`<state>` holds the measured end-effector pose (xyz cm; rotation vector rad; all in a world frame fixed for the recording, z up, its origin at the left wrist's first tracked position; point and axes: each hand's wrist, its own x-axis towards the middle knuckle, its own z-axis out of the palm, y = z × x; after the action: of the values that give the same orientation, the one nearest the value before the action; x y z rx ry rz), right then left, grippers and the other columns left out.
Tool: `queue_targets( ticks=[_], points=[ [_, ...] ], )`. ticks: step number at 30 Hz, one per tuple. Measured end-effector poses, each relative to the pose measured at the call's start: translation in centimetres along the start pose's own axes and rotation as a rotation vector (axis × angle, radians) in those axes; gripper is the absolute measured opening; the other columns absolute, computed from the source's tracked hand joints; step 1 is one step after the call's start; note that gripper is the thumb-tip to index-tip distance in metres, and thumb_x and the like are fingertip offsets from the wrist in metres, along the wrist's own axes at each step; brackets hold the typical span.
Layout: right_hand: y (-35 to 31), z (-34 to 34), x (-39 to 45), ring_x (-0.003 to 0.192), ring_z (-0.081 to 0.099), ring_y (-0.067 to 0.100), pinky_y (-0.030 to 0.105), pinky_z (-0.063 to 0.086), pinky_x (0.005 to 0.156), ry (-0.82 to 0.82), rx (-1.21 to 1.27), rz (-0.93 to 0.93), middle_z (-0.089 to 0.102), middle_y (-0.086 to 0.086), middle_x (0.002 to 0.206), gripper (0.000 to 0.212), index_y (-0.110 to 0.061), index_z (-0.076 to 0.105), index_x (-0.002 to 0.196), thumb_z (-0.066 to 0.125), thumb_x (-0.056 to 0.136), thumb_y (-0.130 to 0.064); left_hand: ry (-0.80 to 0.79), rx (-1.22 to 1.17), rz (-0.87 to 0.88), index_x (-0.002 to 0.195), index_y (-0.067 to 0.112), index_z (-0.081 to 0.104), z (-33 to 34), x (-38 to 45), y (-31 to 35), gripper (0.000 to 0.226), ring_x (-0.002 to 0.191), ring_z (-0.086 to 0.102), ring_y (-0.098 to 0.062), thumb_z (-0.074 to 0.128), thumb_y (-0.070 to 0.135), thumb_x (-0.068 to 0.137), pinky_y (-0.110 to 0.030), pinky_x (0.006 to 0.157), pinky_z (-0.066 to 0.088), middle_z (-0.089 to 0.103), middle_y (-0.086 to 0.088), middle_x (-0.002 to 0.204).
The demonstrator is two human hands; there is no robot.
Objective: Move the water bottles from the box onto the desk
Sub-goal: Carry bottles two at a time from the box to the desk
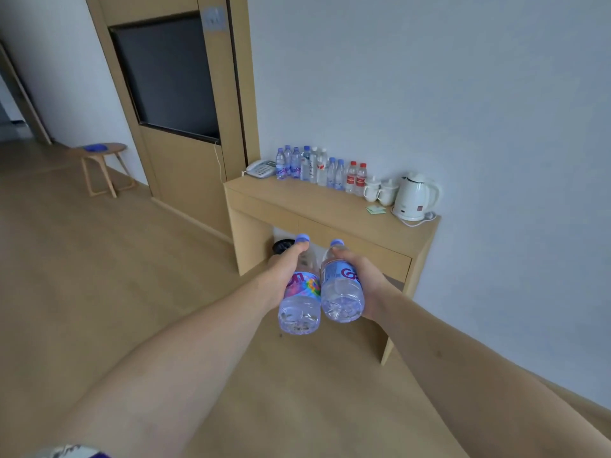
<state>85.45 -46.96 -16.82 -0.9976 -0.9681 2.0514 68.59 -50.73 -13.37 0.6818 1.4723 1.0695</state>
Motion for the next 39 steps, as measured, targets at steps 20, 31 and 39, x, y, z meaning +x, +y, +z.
queue_targets(
  ticks=[20, 31, 39],
  points=[
    [-11.0, 2.6, 31.1, 0.072, 0.07, 0.03, 0.04, 0.058, 0.068, -0.01, -0.08, 0.046, 0.071, 0.014, 0.085, 0.043, -0.011, 0.075, 0.086, 0.084, 0.071, -0.05, 0.002, 0.011, 0.007, 0.122, 0.004, 0.063, -8.2, 29.6, 14.6, 0.053, 0.056, 0.071, -0.027, 0.072, 0.045, 0.09, -0.03, 0.05, 0.056, 0.072, -0.016, 0.091],
    [-23.1, -1.3, 49.3, 0.064, 0.067, 0.025, 0.033, 0.06, 0.06, 0.0, -0.099, 0.106, 0.068, 0.012, 0.08, 0.044, -0.007, 0.067, 0.093, 0.077, 0.08, -0.048, 0.062, -0.013, 0.006, 0.118, 0.005, 0.066, -6.6, 47.7, 25.5, 0.055, 0.078, 0.07, -0.032, 0.071, 0.051, 0.089, -0.041, 0.079, 0.059, 0.072, -0.017, 0.095],
    [-27.1, -2.1, 58.7, 0.059, 0.064, 0.022, 0.031, 0.057, 0.058, -0.053, -0.033, 0.125, 0.065, 0.009, 0.072, 0.042, -0.008, 0.07, 0.079, 0.075, 0.084, -0.049, 0.143, -0.043, -0.006, 0.111, 0.007, 0.066, -7.5, 57.2, 29.0, 0.052, 0.072, 0.071, -0.034, 0.076, 0.051, 0.084, -0.042, 0.076, 0.06, 0.073, -0.018, 0.088]
  ],
)
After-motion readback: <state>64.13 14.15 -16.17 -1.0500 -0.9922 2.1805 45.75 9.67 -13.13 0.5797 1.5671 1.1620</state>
